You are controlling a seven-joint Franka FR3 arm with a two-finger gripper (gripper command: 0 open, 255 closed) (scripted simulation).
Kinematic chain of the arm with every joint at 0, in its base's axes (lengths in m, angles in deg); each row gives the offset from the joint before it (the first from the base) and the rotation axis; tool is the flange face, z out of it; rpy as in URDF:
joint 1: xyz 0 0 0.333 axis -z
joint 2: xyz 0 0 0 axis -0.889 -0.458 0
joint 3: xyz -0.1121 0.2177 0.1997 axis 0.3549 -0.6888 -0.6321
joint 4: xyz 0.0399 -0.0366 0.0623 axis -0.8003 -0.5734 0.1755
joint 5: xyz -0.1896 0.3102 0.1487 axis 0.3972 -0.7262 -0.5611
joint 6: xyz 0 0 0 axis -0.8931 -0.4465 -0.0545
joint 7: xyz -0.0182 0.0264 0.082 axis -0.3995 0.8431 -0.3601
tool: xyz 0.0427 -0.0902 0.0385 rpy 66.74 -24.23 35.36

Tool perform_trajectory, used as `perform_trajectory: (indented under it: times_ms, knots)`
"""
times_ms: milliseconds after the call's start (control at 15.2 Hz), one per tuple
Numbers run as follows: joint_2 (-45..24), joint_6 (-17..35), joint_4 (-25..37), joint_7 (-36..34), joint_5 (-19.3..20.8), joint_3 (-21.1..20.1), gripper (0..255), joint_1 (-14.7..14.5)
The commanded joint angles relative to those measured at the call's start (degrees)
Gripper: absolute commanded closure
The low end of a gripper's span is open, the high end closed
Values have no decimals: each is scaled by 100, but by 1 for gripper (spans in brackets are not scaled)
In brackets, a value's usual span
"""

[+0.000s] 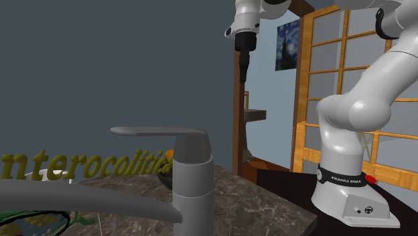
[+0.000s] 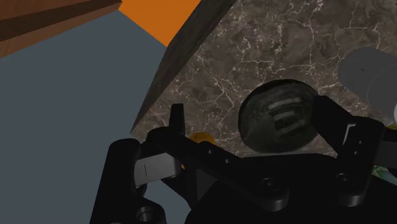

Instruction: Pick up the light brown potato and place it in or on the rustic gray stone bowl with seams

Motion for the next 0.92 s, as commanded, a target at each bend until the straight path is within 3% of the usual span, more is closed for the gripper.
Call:
perform_trajectory:
  times_ms: [0, 462, 858]
  knots:
    - [0, 0, 0, 0, 0, 0, 0, 0]
    - [-1503, 742, 319, -1329, 240, -781, 0, 211]
    - [-3012, 1064, 978, -2546, 742, -1274, 0, 399]
